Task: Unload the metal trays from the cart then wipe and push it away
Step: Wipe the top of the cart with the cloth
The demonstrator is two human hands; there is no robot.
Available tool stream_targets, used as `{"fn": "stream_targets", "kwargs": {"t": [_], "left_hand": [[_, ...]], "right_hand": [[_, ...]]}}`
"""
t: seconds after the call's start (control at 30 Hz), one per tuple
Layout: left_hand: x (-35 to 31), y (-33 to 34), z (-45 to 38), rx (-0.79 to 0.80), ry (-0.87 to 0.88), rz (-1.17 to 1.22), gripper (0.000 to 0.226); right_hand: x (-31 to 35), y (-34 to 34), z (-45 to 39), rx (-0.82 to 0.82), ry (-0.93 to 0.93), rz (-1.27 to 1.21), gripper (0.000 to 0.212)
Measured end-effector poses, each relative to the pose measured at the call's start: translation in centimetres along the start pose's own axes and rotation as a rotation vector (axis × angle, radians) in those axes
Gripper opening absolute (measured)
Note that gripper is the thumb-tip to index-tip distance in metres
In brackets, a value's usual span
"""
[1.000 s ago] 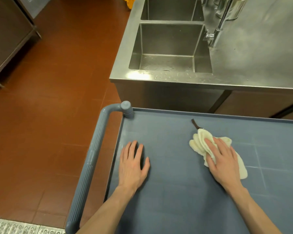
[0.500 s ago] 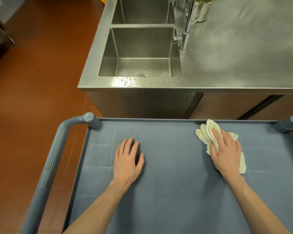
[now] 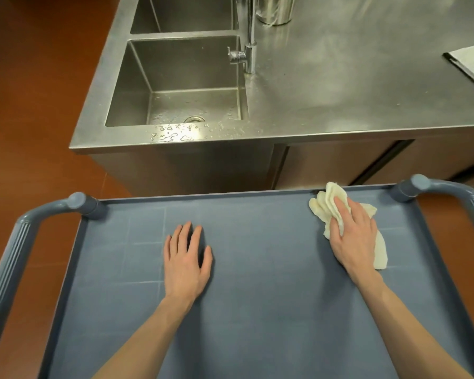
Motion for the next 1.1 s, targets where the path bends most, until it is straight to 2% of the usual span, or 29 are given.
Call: {"fn": "stream_targets", "kwargs": {"t": [0.23,0.47,0.87,0.97,1.1], "left_hand": [[0.1,0.3,0.3,0.023,-0.001,0.027,0.056],[1.4,-0.5,0.9,0.141,0.048,0.053,0.057],[14.2,-7.4,7.0,0.119,-0.041,-0.066,0.055],[16.4,-8.4,7.6,0.096,-0.069,-0.041,0.055],[18.4,-9.4,8.2,0.056,-0.086,0.014,0.058]], "right_hand": [[6.9,3.6,0.9,0.113,-0.159,0.017,0.054],[16.8,6.9,3.3,0.193,-0.283,-0.042,0.058],[35.4,11.3,13.0,0.358,-0.531,-0.050,0.063],[35.6,11.5,13.7,0.358,-0.503,-0.047,0.066],[31.7,10.0,11.7,0.284,-0.400,0.011,0.066]]}}
Point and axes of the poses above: each hand's wrist, its own z-axis away from the middle knuckle, its own y-axis out of the palm, x = y × z, the point moved 6 cm from there along -z, towards the middle knuckle, and after that the axes turned 4 degrees about z, right-handed, at the moved point
